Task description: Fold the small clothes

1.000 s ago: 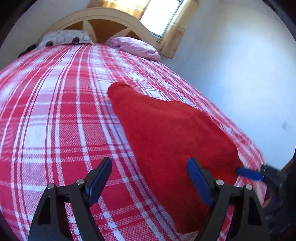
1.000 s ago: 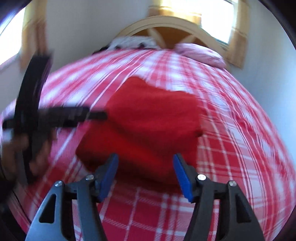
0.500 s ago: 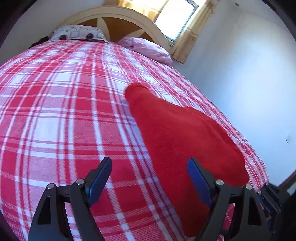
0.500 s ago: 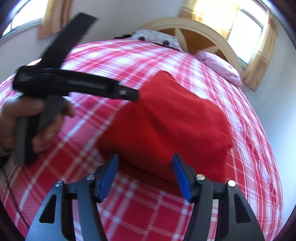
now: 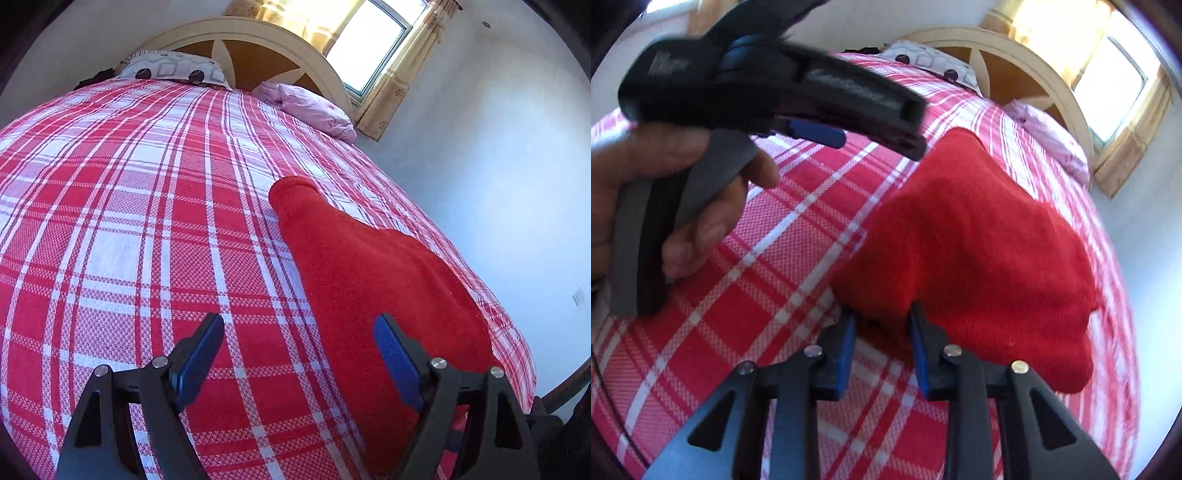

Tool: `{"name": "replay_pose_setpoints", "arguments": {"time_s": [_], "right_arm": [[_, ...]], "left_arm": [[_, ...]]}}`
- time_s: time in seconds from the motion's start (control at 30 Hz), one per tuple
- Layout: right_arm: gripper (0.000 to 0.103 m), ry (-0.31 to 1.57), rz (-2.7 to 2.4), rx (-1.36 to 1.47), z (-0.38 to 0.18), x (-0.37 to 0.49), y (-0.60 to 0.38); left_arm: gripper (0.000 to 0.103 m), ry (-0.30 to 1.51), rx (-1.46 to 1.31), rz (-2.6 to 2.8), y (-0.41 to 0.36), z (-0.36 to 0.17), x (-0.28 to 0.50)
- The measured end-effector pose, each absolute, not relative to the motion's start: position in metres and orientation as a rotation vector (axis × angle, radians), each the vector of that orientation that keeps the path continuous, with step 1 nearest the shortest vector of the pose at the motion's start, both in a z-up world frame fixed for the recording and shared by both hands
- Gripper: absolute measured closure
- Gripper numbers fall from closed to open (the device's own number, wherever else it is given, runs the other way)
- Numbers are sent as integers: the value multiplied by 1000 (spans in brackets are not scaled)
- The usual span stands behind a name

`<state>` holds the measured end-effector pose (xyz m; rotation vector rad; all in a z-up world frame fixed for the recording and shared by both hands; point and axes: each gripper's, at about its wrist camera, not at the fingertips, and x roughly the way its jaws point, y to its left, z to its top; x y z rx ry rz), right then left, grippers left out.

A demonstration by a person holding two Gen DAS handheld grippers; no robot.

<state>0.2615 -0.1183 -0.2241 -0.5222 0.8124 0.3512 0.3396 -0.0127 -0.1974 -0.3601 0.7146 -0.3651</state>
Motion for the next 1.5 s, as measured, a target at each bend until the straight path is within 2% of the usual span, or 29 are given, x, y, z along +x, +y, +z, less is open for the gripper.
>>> {"name": "replay_pose_setpoints", "arguments": {"time_s": [0.07, 0.1, 0.13, 0.3, 0.33, 0.37, 0.4, 0.47, 0.83, 0.87, 0.9, 0.93, 1.03, 1.1, 1.17, 1.33, 1.5], "right_arm": [[66, 791, 372, -417, -210, 259, -138], [55, 777, 362, -368, -202, 258, -149], [51, 758, 357, -292, -192, 256, -164], [49, 698, 188, 23, -169, 258, -249], [53, 726, 166, 55, -174, 265, -259], [65, 766, 168, 83, -184, 274, -265], [91, 797, 183, 93, -191, 280, -267], [90, 857, 199, 108, -205, 284, -268], [94, 897, 218, 96, -212, 270, -276], [93, 898, 221, 86, -209, 268, -276], [88, 892, 217, 76, -205, 267, -276], [77, 869, 202, 71, -197, 266, -279], [69, 734, 149, 95, -155, 271, -289], [66, 690, 189, 137, -136, 288, -289], [66, 732, 309, 201, -131, 321, -280], [65, 940, 255, 263, -178, 389, -280], [61, 935, 261, 280, -199, 388, -297]], "left_arm": [[19, 694, -336, -376, -17, -194, 335], [19, 684, -325, -377, -18, -192, 332], [19, 671, -314, -382, -20, -190, 329], [19, 704, -286, -452, -38, -189, 320], [19, 733, -265, -464, -46, -192, 318], [19, 766, -228, -462, -56, -195, 317], [19, 820, -168, -446, -67, -201, 314], [19, 895, -111, -395, -79, -210, 312], [19, 855, -111, -314, -76, -195, 296], [19, 841, -97, -303, -74, -189, 295], [19, 806, -74, -281, -70, -179, 295], [19, 780, -60, -265, -68, -172, 297], [19, 731, -43, -239, -66, -154, 317], [19, 723, -35, -215, -68, -152, 338], [19, 737, -18, -194, -74, -157, 359], [19, 792, 10, -180, -80, -187, 396], [19, 797, -157, -269, -69, -204, 400]]}}
